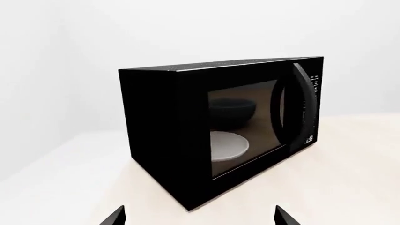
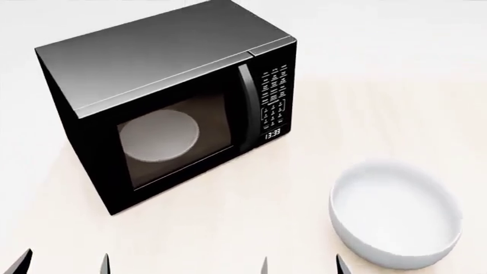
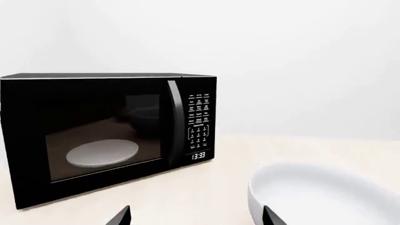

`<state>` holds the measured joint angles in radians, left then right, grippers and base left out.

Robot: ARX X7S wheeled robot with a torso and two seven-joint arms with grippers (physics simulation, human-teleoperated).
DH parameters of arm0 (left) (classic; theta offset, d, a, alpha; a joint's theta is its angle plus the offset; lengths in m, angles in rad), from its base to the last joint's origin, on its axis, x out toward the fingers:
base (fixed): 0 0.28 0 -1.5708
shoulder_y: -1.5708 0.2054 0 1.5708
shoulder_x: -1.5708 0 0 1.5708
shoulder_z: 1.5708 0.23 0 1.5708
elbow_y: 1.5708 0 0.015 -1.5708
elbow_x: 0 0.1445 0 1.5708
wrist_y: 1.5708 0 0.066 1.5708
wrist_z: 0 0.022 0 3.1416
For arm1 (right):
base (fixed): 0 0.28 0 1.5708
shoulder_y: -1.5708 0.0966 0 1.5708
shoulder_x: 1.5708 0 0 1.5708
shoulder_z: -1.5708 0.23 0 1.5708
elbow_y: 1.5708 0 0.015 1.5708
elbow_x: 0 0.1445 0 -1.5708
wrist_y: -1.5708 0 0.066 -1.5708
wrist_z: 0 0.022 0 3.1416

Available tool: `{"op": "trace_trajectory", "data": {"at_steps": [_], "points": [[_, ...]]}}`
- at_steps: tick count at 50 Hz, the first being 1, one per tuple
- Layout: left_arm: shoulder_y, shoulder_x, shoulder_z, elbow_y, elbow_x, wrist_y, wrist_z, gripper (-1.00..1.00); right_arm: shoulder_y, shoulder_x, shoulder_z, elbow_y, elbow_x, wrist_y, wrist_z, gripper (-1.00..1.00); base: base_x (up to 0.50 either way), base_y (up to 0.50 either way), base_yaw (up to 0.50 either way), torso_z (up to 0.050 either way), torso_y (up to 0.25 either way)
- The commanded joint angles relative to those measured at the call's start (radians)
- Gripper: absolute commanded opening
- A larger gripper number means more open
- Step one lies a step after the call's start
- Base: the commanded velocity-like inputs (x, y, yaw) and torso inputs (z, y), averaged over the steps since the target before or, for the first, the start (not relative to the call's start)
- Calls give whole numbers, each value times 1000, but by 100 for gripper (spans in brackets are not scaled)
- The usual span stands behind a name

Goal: Open the microwave.

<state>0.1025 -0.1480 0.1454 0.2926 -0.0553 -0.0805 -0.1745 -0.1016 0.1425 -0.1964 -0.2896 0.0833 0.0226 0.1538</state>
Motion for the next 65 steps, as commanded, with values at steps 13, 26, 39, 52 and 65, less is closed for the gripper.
{"op": "trace_trajectory", "data": {"at_steps": [13,26,39,52,65], "points": [[-6,-13,13,4,-1,-4,-34,100,10,18,-27,14,9,-9,13,100,433,77,0,0,1],[-17,-19,32,1,5,-16,-46,100,-5,32,-40,-16,21,-11,16,100,0,0,0,0,-14],[-15,-28,34,5,-5,-11,-55,100,-12,41,-49,-33,26,-17,25,100,0,0,0,0,-222],[-24,-33,43,-15,-12,-5,-61,100,-8,47,-64,-28,28,-21,28,100,0,0,0,0,-237],[-20,-37,57,-15,-24,-2,-62,100,26,65,-51,-93,101,48,22,100,0,0,0,0,-88]]}}
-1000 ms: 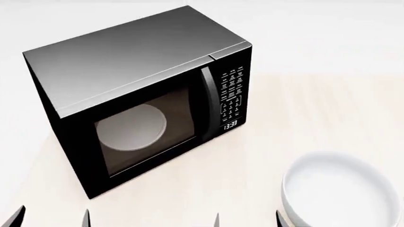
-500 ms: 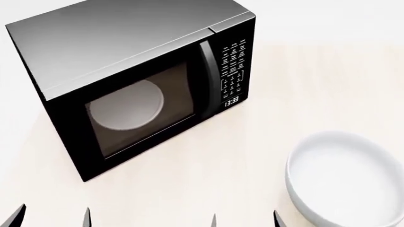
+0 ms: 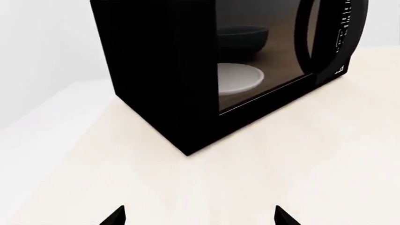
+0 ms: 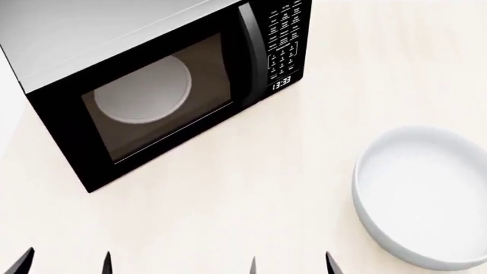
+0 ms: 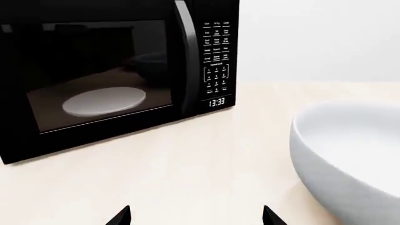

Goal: Open the microwave.

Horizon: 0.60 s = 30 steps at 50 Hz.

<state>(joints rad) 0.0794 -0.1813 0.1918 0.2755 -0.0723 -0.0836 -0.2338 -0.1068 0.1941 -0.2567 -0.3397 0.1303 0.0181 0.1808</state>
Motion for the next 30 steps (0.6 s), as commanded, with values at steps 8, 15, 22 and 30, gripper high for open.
{"op": "trace_trajectory", "data": {"at_steps": [8,15,22,30], "points": [[9,-13,5,22,-20,1,-8,100,169,40,-19,-60,16,207,3,100,0,0,0,0,0],[10,-16,10,24,-16,6,-15,100,275,35,-6,-5,69,270,-31,100,0,0,0,0,0],[11,-23,11,31,-25,5,-21,100,373,36,-17,38,73,325,-48,100,0,0,0,0,0],[11,-31,20,31,-31,7,-30,100,496,33,-50,90,48,391,-56,100,0,0,0,0,0]]}}
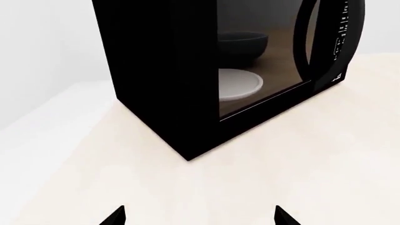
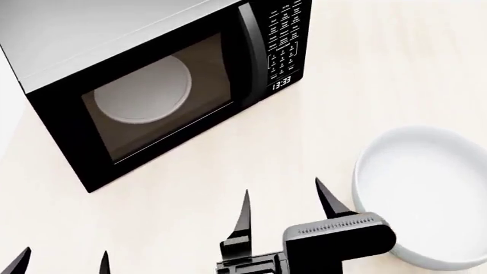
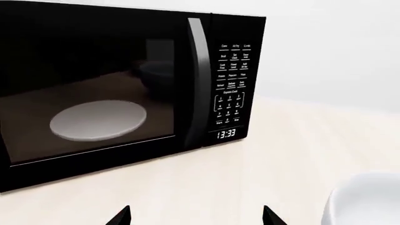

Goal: Open the microwave.

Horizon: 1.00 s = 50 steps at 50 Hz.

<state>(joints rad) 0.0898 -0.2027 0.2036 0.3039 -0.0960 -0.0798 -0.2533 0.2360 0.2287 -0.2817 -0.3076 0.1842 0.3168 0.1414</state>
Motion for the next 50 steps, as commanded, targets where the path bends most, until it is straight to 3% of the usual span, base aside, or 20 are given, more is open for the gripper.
{"op": "trace_trajectory", "data": {"at_steps": [1,23,50], "points": [[0,-10,9,2,-7,3,-11,100,162,-2,-27,61,-8,97,-16,100,0,0,0,0,0],[-3,-24,20,0,-21,8,-26,100,370,-42,-51,231,-25,168,-7,100,0,0,0,0,0],[-2,-36,35,6,-31,9,-38,100,504,-73,-83,347,-23,208,-7,100,0,0,0,0,0]]}}
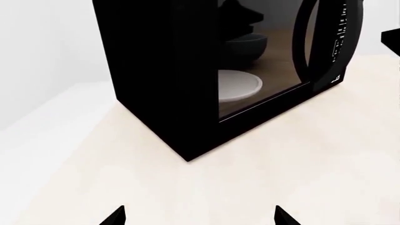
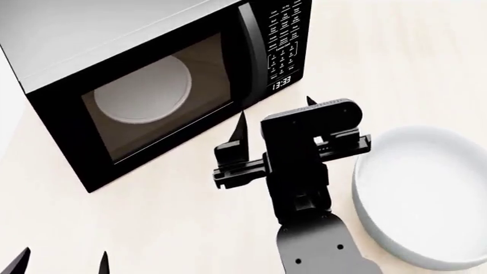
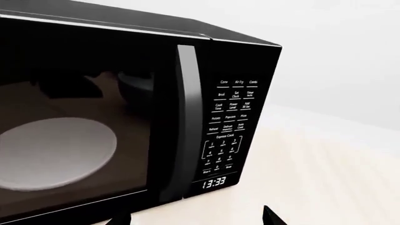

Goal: Open the microwave.

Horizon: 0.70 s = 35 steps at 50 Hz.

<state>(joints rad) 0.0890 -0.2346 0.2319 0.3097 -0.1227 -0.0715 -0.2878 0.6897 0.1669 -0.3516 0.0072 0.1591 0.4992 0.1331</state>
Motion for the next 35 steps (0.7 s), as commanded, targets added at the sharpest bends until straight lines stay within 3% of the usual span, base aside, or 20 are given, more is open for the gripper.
{"op": "trace_trajectory", "data": {"at_steps": [1,35], "points": [[-2,-5,7,-2,-5,1,-4,100,60,-12,-14,25,3,39,1,100,0,0,0,0,0],[0,-20,21,4,-14,3,-20,100,244,-89,-100,349,-32,-27,9,100,0,0,0,0,0]]}}
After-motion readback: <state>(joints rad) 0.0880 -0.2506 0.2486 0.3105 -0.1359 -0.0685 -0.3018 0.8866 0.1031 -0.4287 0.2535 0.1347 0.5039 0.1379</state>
